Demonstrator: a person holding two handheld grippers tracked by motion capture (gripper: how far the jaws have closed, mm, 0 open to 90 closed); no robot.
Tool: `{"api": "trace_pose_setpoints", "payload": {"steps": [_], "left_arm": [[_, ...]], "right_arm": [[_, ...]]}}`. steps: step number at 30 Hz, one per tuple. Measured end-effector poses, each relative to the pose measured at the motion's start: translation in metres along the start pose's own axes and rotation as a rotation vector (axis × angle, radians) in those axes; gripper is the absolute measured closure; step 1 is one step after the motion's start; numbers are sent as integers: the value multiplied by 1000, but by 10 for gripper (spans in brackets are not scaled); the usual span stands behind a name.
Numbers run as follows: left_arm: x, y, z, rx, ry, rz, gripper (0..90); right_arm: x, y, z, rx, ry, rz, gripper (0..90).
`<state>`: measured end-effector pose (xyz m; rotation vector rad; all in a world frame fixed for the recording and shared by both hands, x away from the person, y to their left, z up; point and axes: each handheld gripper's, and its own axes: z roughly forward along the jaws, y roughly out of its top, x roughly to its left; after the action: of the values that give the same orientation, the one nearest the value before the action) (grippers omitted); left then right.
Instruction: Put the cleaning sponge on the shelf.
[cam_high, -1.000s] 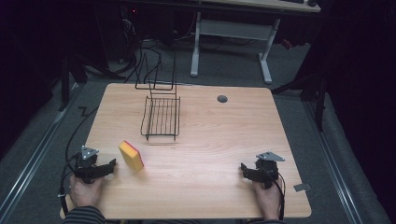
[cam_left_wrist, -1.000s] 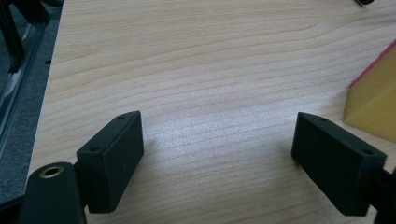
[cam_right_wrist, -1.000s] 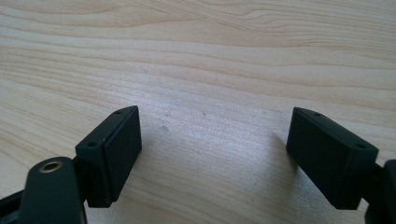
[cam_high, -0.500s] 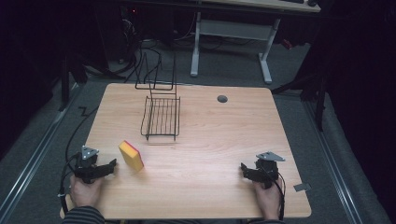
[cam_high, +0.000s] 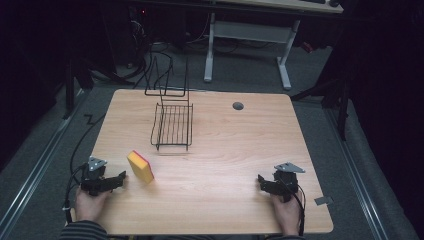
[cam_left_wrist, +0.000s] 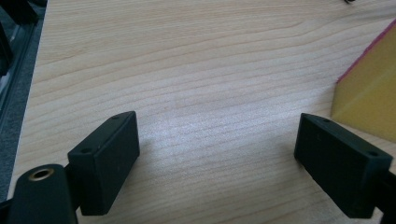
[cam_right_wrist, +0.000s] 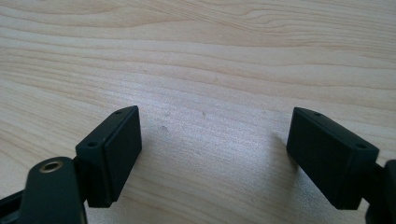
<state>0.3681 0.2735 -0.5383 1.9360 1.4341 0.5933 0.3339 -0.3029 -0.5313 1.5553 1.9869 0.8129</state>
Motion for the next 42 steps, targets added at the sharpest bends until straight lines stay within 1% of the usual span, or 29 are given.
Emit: {"api": "trace_pose_setpoints", "payload": {"steps": [6,9,12,16,20,23,26,29,37,39,40,41,42], "left_arm": [[-1,-1,-1,-11,-19,-33,127],[-1,0,-2,-6,-28,-33,124],[-1,1,-3,-18,-41,-38,120],[-1,5,-9,-46,-58,-37,120],[-2,9,-15,-60,-70,-27,124],[-2,11,-19,-79,-85,-31,122],[-1,12,-25,-113,-104,-40,121],[-2,13,-30,-132,-110,-40,119],[-5,14,-43,-168,-156,-33,95],[-6,14,-45,-166,-168,-20,79],[-7,13,-45,-167,-176,-14,54],[-8,13,-46,-166,-183,-8,54],[-9,13,-47,-167,-194,-9,45]], "right_arm": [[0,0,0,0,0,0,182],[0,0,0,0,0,1,182],[0,0,0,0,0,0,182],[0,0,0,0,0,-1,182],[0,0,0,0,0,0,182],[0,0,0,0,0,0,182],[0,0,0,0,0,0,182],[0,0,0,0,0,-1,182],[0,0,0,0,-1,0,182],[0,0,0,0,-1,1,182],[0,0,0,0,-1,-1,182],[0,0,0,0,-1,-1,182],[0,0,0,0,-1,-1,182]]}}
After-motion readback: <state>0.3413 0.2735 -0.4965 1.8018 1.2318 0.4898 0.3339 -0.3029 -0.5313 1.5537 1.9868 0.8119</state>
